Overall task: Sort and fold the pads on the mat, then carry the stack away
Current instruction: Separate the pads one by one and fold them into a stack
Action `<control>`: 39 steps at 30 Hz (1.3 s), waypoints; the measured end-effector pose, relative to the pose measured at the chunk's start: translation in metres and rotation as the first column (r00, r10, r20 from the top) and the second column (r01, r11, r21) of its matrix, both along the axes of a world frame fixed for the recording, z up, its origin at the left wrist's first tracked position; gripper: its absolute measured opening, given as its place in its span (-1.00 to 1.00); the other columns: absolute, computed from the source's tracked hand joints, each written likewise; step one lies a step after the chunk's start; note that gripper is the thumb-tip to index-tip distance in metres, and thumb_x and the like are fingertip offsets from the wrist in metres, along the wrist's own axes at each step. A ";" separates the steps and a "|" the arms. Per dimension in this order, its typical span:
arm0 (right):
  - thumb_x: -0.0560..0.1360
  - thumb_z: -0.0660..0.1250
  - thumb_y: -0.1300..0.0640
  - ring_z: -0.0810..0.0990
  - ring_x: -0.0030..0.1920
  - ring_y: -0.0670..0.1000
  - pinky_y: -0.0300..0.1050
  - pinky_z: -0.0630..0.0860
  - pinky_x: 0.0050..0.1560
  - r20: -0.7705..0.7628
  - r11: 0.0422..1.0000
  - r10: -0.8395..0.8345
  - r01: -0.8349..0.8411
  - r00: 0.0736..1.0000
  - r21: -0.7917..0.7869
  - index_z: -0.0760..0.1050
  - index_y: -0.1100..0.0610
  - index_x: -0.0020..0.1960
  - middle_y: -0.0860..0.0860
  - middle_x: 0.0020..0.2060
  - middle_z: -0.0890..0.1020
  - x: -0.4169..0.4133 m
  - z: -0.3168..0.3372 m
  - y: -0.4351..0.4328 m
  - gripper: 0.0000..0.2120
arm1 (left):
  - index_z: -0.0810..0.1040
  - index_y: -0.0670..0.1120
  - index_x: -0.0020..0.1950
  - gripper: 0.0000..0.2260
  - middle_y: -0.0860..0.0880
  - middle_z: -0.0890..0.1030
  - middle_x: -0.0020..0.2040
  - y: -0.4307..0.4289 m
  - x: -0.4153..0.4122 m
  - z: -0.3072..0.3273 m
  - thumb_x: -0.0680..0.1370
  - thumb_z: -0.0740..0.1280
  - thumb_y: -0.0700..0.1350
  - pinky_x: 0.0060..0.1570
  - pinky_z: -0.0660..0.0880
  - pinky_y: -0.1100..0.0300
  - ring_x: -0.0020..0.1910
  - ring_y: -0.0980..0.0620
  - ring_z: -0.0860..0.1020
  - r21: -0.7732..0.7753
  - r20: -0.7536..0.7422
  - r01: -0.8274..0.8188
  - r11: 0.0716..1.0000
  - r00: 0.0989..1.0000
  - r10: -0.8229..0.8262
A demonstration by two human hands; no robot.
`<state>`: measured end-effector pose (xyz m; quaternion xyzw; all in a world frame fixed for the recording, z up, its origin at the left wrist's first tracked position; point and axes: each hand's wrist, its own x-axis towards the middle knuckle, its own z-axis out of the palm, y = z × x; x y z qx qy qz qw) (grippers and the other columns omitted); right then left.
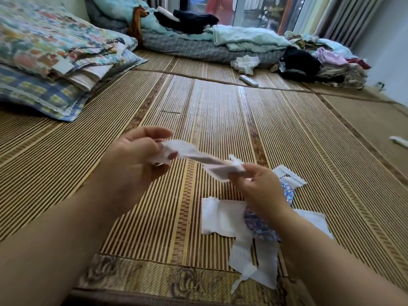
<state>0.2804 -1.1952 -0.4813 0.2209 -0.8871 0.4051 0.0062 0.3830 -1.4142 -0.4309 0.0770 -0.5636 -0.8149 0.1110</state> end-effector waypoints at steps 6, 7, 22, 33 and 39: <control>0.41 0.43 0.12 0.61 -0.41 -0.09 -0.25 0.52 -0.46 0.097 0.970 0.047 -0.022 0.994 -0.243 0.61 0.22 -0.17 0.09 -0.35 0.65 0.002 0.053 0.025 -0.85 | 0.61 -0.02 -0.19 -0.74 -0.12 0.60 -0.07 -0.021 -0.012 -0.017 0.44 0.17 -0.28 -0.28 0.48 0.15 -0.20 -0.03 0.55 0.137 0.210 -0.207 0.969 0.962 0.175; 0.37 0.45 0.10 0.61 -0.43 -0.09 -0.24 0.53 -0.47 0.160 0.963 0.076 -0.031 0.984 -0.267 0.62 0.21 -0.19 0.08 -0.38 0.66 0.004 0.062 0.030 -0.84 | 0.59 -0.08 -0.10 -0.77 -0.16 0.59 -0.02 -0.023 -0.012 -0.020 0.43 0.18 -0.29 -0.28 0.52 0.15 -0.16 -0.06 0.56 0.176 0.264 -0.184 0.967 0.955 0.134; 0.41 0.44 0.13 0.60 -0.35 0.03 -0.08 0.55 -0.27 0.535 0.942 -0.203 0.015 0.820 0.334 0.63 0.23 -0.19 0.12 -0.29 0.68 0.009 0.022 0.055 -0.85 | 0.64 -0.16 -0.01 -0.76 -0.13 0.68 -0.30 -0.011 0.002 -0.047 0.43 0.24 -0.32 -0.40 0.49 0.18 -0.35 0.00 0.63 -0.323 0.766 0.585 0.744 0.623 -0.157; 0.32 0.52 0.11 0.70 -0.20 0.04 -0.04 0.65 -0.19 0.621 0.946 -0.104 -0.116 0.777 0.303 0.60 -0.04 -0.07 0.07 -0.14 0.70 0.002 0.024 0.078 -0.79 | 0.61 -0.04 -0.27 -0.84 0.00 0.66 -0.36 0.000 0.000 -0.048 0.40 0.43 0.03 -0.35 0.51 0.08 -0.34 0.03 0.62 -0.740 0.633 0.552 0.385 0.765 0.119; 0.34 0.50 0.30 0.66 -0.07 0.32 0.31 0.55 0.07 0.635 0.962 -0.234 0.081 0.736 0.261 0.60 0.23 -0.06 0.31 -0.08 0.68 -0.004 0.030 0.105 -0.82 | 0.58 -0.08 -0.48 -0.70 0.04 0.54 -0.52 -0.023 0.003 -0.047 0.45 0.44 -0.03 -0.37 0.36 0.18 -0.47 0.05 0.48 -0.692 0.644 0.516 0.504 0.757 0.109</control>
